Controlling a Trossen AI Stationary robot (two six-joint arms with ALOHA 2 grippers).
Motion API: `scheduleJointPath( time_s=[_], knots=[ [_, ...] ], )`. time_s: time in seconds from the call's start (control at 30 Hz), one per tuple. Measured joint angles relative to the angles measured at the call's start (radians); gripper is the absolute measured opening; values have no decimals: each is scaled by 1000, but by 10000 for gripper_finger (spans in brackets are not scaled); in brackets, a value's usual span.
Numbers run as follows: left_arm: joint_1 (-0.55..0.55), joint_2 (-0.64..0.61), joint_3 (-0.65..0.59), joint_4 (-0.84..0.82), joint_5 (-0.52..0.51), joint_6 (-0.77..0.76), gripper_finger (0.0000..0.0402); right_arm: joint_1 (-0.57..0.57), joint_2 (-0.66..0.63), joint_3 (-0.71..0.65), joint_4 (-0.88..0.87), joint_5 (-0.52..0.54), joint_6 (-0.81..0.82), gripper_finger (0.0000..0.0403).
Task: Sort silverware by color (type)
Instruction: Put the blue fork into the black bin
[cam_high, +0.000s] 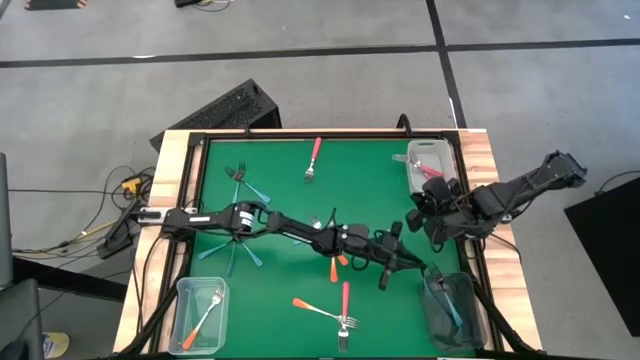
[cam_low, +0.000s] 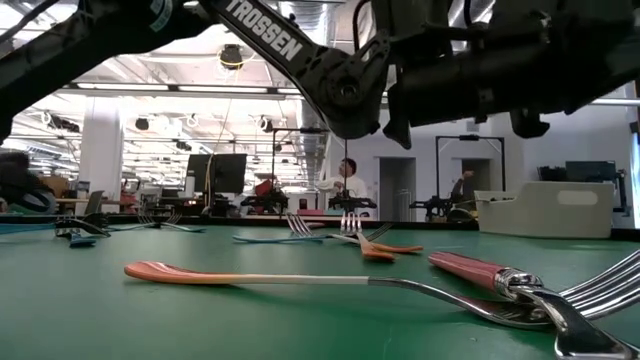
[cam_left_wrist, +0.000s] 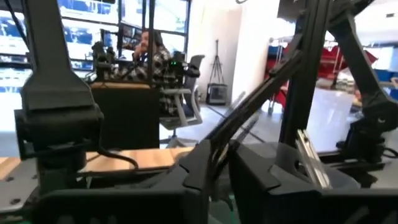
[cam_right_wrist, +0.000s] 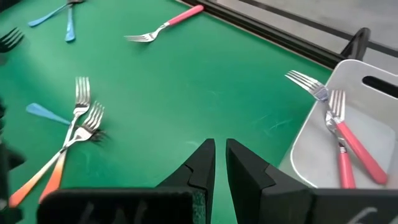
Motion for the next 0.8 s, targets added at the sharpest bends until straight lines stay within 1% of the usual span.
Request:
scheduleJointPath(
  time_s=[0.23, 0.3, 0.37, 0.43, 0.53, 0.6, 0.7, 0.8],
  knots=[
    [-10, 0, 0, -60, -1, -3, 138, -48, 0, 0, 31, 0, -45, 67],
    [-4, -2, 0, -70, -1, -20, 163, -55, 0, 0, 55, -1, -69, 67],
    [8, -2, 0, -75, 21, -51, 182, -61, 0, 0, 73, -1, -92, 67],
    [27, -2, 0, -75, 65, -106, 196, -61, 0, 0, 83, -3, -105, 67],
    [62, -8, 0, -83, 162, -191, 204, -60, 0, 0, 82, -4, -105, 67],
    [86, -11, 0, -87, 223, -245, 205, -60, 0, 0, 82, -4, -105, 67],
    [128, -17, 0, -98, 343, -325, 205, -60, 2, 0, 85, -4, -103, 67],
    [167, -19, 0, -98, 450, -376, 198, -61, 25, 0, 108, -3, -98, 67]
  ],
)
